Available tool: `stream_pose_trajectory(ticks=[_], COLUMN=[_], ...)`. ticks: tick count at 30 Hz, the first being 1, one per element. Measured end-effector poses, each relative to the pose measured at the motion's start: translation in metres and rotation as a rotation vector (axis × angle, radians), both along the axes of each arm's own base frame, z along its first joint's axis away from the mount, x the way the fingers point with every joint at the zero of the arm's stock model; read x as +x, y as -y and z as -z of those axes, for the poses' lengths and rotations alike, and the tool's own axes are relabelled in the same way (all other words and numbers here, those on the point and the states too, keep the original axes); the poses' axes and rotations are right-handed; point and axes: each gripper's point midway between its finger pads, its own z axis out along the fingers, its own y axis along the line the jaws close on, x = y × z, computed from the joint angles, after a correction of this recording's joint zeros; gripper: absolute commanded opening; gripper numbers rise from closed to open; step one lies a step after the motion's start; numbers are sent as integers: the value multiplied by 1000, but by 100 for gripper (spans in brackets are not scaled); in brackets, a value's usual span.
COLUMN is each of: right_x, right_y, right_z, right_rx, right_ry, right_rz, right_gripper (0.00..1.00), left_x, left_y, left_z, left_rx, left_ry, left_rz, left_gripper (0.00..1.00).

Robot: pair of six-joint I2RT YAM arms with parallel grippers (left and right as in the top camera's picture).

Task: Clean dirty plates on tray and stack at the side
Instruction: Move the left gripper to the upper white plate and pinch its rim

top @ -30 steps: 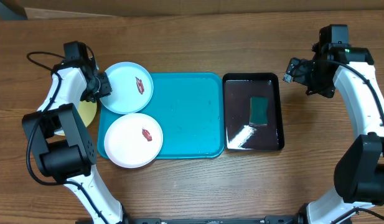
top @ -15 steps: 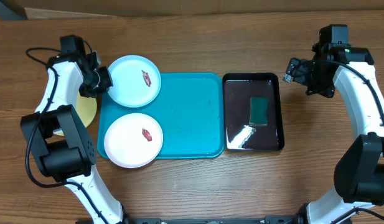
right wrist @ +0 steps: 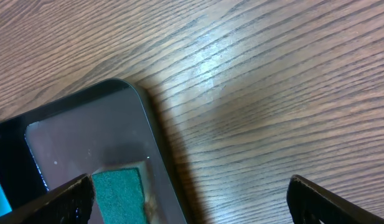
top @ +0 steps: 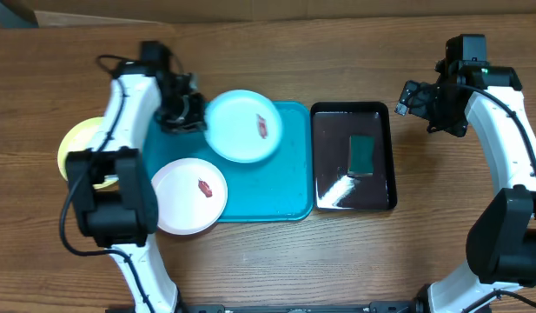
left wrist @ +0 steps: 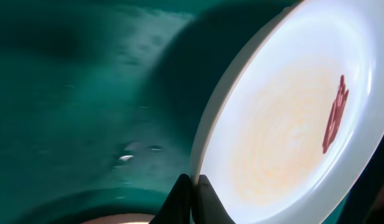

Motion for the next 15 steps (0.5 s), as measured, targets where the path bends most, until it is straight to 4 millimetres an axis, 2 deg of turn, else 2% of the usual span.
stream_pose_trajectory(ticks=[5, 8, 15], right_x=[0, 0, 0], right_y=[0, 0, 0], right_z=[0, 0, 0], right_rx=[0, 0, 0], right_ry=[0, 0, -1], right_rz=[0, 0, 0], right_gripper=[100, 100, 100], left_x=[-11, -20, -29], left_y=[42, 57, 59], left_z=[4, 9, 15], left_rx=[47, 99, 198], left_ry=[-23, -39, -65], left_rz=[56, 72, 46], left_gripper=[4, 4, 4])
